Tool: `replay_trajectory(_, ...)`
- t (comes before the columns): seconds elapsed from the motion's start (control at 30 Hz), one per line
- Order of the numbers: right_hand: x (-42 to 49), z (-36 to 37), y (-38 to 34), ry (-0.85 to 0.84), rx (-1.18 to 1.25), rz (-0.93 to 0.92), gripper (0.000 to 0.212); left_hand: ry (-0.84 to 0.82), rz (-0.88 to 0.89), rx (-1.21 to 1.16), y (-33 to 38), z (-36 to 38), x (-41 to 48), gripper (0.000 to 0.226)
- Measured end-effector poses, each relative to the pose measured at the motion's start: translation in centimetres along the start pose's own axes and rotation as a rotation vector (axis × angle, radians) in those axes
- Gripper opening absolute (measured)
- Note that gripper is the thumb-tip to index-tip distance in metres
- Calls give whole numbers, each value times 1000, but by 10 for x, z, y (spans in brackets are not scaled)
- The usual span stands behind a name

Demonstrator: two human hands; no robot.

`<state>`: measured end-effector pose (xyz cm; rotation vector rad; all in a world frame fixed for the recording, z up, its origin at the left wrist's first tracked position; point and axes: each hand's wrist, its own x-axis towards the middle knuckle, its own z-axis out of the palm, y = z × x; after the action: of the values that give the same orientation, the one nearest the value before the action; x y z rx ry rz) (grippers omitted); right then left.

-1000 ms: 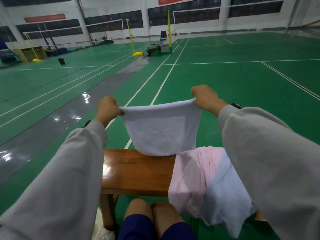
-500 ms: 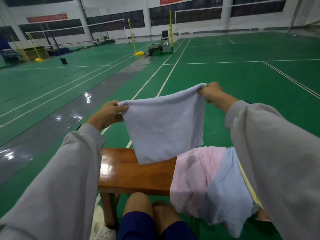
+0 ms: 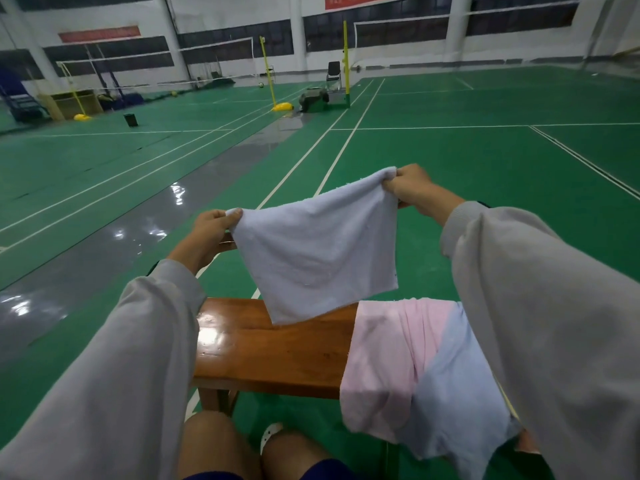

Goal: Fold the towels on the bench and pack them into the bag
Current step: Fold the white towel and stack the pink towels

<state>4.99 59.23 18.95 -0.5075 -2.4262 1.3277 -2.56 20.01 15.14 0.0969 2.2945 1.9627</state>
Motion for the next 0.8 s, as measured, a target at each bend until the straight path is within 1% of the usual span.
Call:
replay_trajectory(0.03,0,1,1,-21,-2,-14,14,17,2,1,-1,-1,2,28)
replay_trajectory(0.07,1,3,2,-40,1,-27,18,35,9,-1,-3,-3,4,26)
replay_trajectory(0.13,3,7,5,-63,19,-47,31,67,27,-11,-7,-7,11,26)
replay_trajectory(0.2,5,12,8,-38,11,-55,41,83,36,-11,-9,-11,17,29)
replay_trajectory(0.23,6,15,8,-18,4,-52,43,88,39,-2,-9,-13,19,28)
replay_trajectory(0.33,12,21,10,22,-20,-32,34,93,65,27,-5,-13,21,21)
replay_trajectory(0.4,13,25,10,35,-71,-18,27,79,91,62,1,-11,21,10)
replay_trajectory(0.43,10,26,9,41,-94,-13,25,74,107,82,2,-10,23,11)
replay_trajectory(0.5,8,30,8,51,-113,-15,23,87,136,137,5,-10,27,23)
replay_trajectory(0.6,4,30,7,71,-69,-9,21,198,164,245,11,-14,31,40)
replay_trajectory(0.67,1,25,4,103,-14,-21,19,268,188,247,20,-19,31,43)
replay_trajectory(0.7,-1,21,1,103,27,-20,16,278,202,235,25,-21,30,42)
replay_trajectory(0.73,-3,18,-1,92,78,-19,13,258,207,225,28,-23,30,37)
replay_trajectory(0.8,-11,17,-6,38,129,-24,11,122,186,229,30,-21,23,24)
